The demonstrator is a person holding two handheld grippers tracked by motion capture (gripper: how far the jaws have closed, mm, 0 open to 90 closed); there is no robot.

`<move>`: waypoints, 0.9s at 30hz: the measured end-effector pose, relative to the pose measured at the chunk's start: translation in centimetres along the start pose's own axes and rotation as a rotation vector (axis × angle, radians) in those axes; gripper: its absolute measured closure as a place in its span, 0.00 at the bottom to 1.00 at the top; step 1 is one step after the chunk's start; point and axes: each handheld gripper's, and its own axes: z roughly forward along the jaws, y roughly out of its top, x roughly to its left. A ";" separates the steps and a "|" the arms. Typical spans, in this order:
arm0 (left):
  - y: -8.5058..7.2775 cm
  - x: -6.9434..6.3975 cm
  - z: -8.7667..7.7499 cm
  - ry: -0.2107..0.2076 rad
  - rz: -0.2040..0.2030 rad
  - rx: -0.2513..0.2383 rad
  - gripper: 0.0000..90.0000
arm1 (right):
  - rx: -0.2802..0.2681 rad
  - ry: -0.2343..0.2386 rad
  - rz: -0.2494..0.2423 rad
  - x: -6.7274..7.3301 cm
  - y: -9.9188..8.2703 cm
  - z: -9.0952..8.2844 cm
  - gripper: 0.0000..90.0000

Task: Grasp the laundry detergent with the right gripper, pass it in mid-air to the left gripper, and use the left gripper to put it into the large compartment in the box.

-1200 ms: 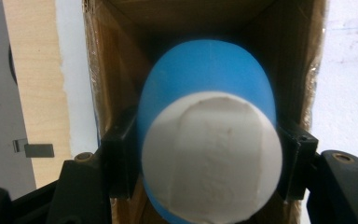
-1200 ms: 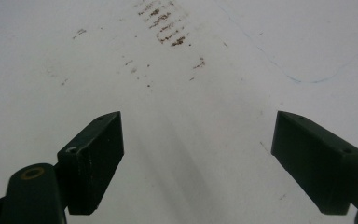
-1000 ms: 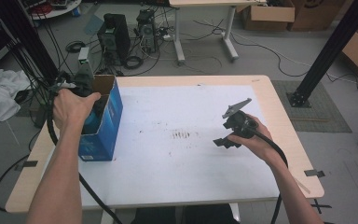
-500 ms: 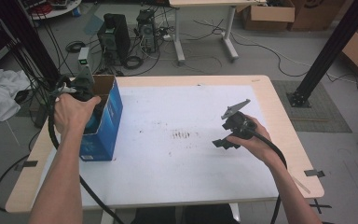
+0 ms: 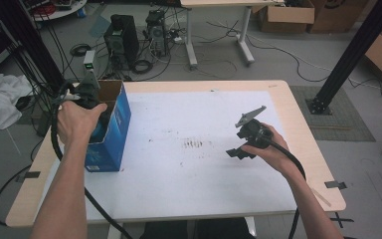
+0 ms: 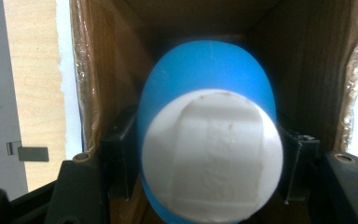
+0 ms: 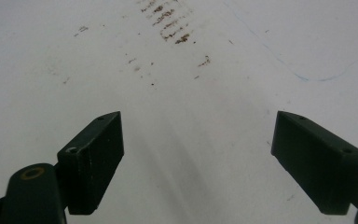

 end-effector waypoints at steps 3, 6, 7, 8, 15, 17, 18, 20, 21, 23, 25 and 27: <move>0.0 0.0 0.0 -0.002 0.001 -0.001 0.42 | 0.001 0.001 -0.002 0.1 0.1 0.0 0.19; 0.0 -0.1 0.0 0.001 0.002 -0.003 0.42 | 0.000 0.001 -0.002 0.1 0.1 0.0 0.19; -0.1 -0.1 0.0 0.000 0.001 -0.005 0.42 | -0.001 0.000 -0.002 0.1 0.1 0.0 0.19; -0.1 -0.1 0.0 0.001 0.002 -0.007 0.42 | 0.000 0.000 -0.001 0.1 0.1 0.0 0.19; -0.1 -0.2 -0.1 -0.004 0.007 -0.005 0.42 | 0.005 -0.004 -0.003 0.0 0.0 0.1 0.19; -0.1 -0.2 -0.1 -0.002 0.007 -0.007 0.42 | 0.006 -0.005 -0.002 0.0 -0.1 0.1 0.19; -0.1 -0.2 -0.1 -0.002 0.007 -0.007 0.42 | 0.006 -0.005 -0.003 0.0 -0.1 0.1 0.19; -0.1 -0.2 -0.2 -0.004 0.003 -0.015 0.41 | 0.005 -0.005 0.000 0.1 -0.1 0.1 0.19; -0.1 -0.1 -0.3 -0.005 -0.001 -0.021 0.40 | 0.005 -0.004 -0.001 0.1 -0.1 0.1 0.19; -0.2 -0.1 -0.4 -0.008 -0.001 -0.023 0.40 | 0.006 -0.005 0.001 0.1 -0.1 0.1 0.19; -0.2 -0.1 -0.4 -0.010 0.002 -0.020 0.41 | 0.007 -0.004 0.002 0.0 -0.1 0.2 0.19; -0.2 -0.1 -0.5 -0.008 0.001 -0.020 0.40 | 0.008 -0.003 -0.001 0.0 -0.1 0.2 0.19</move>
